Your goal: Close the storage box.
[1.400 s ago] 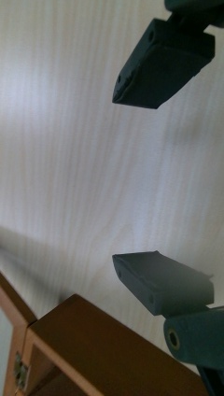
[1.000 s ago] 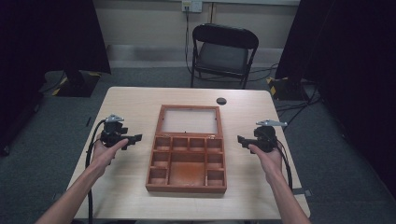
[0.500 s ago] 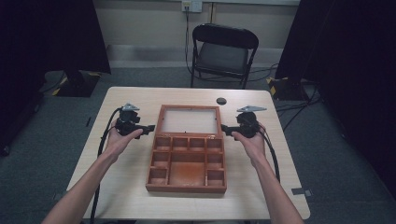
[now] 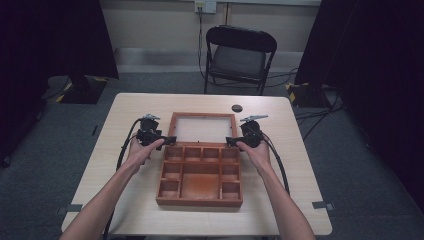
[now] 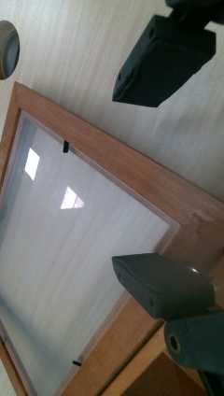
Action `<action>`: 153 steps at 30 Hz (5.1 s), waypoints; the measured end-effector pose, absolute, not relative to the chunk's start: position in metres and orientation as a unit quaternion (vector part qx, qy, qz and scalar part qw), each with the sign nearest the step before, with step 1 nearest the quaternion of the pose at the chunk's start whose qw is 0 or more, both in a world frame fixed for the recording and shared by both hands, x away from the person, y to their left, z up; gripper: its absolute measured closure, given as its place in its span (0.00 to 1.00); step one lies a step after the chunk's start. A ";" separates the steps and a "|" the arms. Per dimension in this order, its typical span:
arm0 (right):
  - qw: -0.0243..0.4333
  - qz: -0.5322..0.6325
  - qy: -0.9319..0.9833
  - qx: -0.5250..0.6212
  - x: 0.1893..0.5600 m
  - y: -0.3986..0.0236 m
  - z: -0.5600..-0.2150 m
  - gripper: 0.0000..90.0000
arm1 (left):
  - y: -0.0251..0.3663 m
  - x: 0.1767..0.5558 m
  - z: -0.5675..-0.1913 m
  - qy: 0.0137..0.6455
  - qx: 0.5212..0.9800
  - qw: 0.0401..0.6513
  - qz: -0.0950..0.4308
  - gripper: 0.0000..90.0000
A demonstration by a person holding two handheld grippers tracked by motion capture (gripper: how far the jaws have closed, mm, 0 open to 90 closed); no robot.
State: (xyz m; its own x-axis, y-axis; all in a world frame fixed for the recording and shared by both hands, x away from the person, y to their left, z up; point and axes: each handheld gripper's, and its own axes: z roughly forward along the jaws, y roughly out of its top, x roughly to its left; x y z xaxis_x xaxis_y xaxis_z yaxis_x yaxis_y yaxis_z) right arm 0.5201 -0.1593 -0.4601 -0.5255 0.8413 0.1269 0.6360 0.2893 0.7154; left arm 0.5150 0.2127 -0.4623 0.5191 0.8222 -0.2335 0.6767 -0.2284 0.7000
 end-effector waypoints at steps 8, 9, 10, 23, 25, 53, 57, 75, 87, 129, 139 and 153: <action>0.115 0.381 0.781 0.481 0.526 -0.160 -0.466 0.15 | 0.204 0.523 -0.466 0.491 0.774 0.391 0.081 0.17; 0.109 0.381 0.778 0.488 0.527 -0.160 -0.467 0.15 | 0.202 0.525 -0.466 0.495 0.776 0.382 0.085 0.18; 0.102 0.383 0.775 0.492 0.528 -0.160 -0.467 0.15 | 0.201 0.527 -0.466 0.492 0.779 0.380 0.082 0.18; 0.075 0.405 0.756 0.509 0.538 -0.147 -0.477 0.09 | 0.196 0.535 -0.471 0.493 0.776 0.390 0.050 0.15; 0.055 0.405 0.751 0.519 0.540 -0.149 -0.479 0.09 | 0.196 0.537 -0.472 0.498 0.773 0.390 0.043 0.14; 0.052 0.409 0.742 0.529 0.539 -0.145 -0.481 0.09 | 0.189 0.548 -0.480 0.517 0.760 0.394 -0.007 0.07; 0.047 0.408 0.743 0.528 0.541 -0.146 -0.481 0.08 | 0.189 0.548 -0.480 0.515 0.760 0.396 -0.005 0.07; 0.040 0.420 0.734 0.532 0.540 -0.144 -0.484 0.08 | 0.190 0.549 -0.482 0.511 0.760 0.401 -0.009 0.06; 0.075 0.433 0.737 0.513 0.536 -0.144 -0.480 0.11 | 0.186 0.548 -0.480 0.503 0.761 0.409 -0.015 0.06; 0.126 0.498 0.717 0.472 0.515 -0.157 -0.438 0.33 | 0.199 0.522 -0.445 0.442 0.761 0.469 0.069 0.29; 0.119 0.517 0.715 0.455 0.502 -0.163 -0.427 0.35 | 0.202 0.511 -0.433 0.426 0.763 0.479 0.082 0.33; 0.112 0.523 0.723 0.436 0.484 -0.165 -0.416 0.38 | 0.207 0.490 -0.415 0.406 0.764 0.493 0.093 0.34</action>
State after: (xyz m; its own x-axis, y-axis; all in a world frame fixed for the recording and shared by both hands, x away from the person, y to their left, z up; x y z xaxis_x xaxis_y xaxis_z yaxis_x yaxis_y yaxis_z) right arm 0.4842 -0.1655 -0.4157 -0.5937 0.7492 0.2938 0.5139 0.0721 0.8548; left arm 0.4900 0.2071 -0.4146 0.6534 0.7118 -0.2578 0.5288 -0.1854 0.8282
